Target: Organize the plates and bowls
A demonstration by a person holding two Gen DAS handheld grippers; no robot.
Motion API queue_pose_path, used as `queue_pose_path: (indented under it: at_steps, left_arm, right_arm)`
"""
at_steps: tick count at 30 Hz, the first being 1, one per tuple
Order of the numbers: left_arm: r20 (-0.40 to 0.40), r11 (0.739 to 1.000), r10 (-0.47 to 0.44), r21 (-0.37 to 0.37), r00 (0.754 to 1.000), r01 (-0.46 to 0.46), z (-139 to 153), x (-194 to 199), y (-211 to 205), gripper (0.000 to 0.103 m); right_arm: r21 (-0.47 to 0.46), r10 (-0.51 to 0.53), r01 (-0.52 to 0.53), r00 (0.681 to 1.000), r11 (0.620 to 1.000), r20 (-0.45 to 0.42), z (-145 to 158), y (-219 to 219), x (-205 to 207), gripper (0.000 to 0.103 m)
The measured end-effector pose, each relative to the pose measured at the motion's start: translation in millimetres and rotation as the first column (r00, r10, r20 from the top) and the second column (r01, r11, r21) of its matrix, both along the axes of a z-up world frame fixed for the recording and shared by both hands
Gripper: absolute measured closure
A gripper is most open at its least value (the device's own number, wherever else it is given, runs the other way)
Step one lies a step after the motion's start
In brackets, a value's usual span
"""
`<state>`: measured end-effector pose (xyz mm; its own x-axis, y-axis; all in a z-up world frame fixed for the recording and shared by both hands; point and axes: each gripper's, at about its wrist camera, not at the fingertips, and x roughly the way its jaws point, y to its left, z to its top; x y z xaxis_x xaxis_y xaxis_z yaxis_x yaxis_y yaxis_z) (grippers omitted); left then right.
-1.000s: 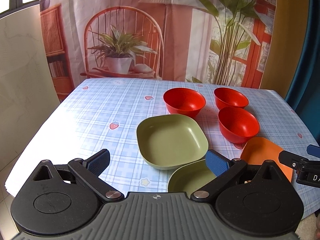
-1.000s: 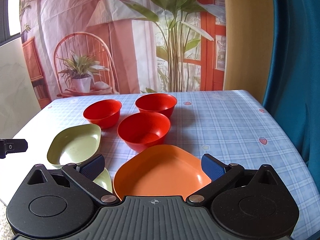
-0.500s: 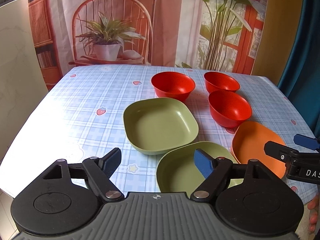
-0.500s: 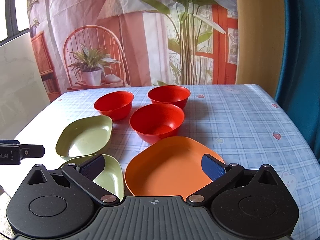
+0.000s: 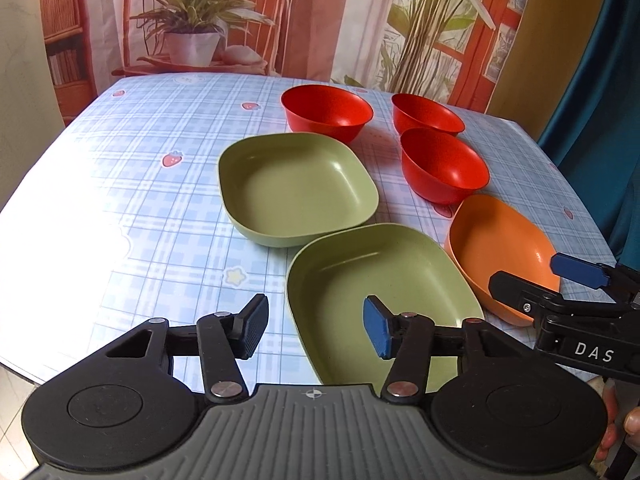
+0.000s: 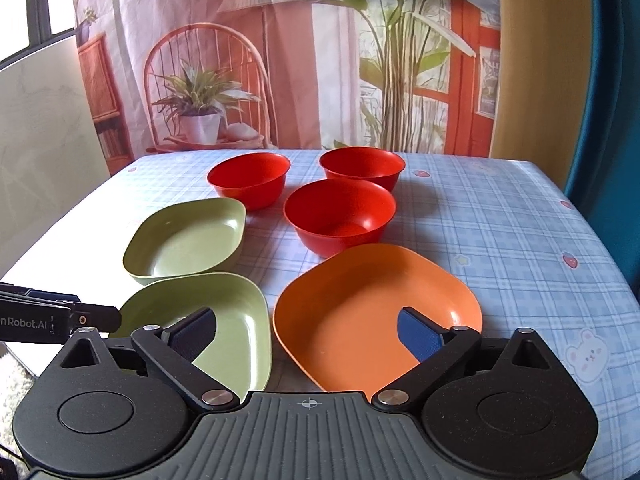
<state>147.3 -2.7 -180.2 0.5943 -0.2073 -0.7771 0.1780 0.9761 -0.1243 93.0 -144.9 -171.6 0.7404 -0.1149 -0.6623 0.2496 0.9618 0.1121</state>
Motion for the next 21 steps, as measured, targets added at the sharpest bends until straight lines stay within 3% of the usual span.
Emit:
queue_pose_path:
  at_steps: [6,10,18,21]
  left_arm:
    - [-0.031,0.999,-0.002,-0.034,1.0,0.001,-9.6,3.9,2.6,0.062]
    - [-0.038,0.999,-0.001,-0.044,0.999,-0.001,-12.9,6.5,3.6,0.063]
    - [-0.06,0.998,0.0,-0.061,0.998,-0.003,-19.4,8.3,6.2,0.065]
    - [-0.068,0.998,-0.004,-0.061,0.998,-0.001,-21.0,9.5,5.8,0.066]
  right_arm:
    - [0.037,0.044,-0.043,0.999,0.998,-0.032,-6.6,6.8,2.8,0.058]
    - [0.061,0.055,-0.052,0.998,0.997,-0.043,-10.0,7.3,4.8,0.073]
    - [0.084,0.086,-0.08,0.994,0.993,-0.069,-16.9,10.0,10.8,0.09]
    - [0.094,0.087,-0.079,0.993,0.992,-0.078,-19.7,9.6,12.4,0.09]
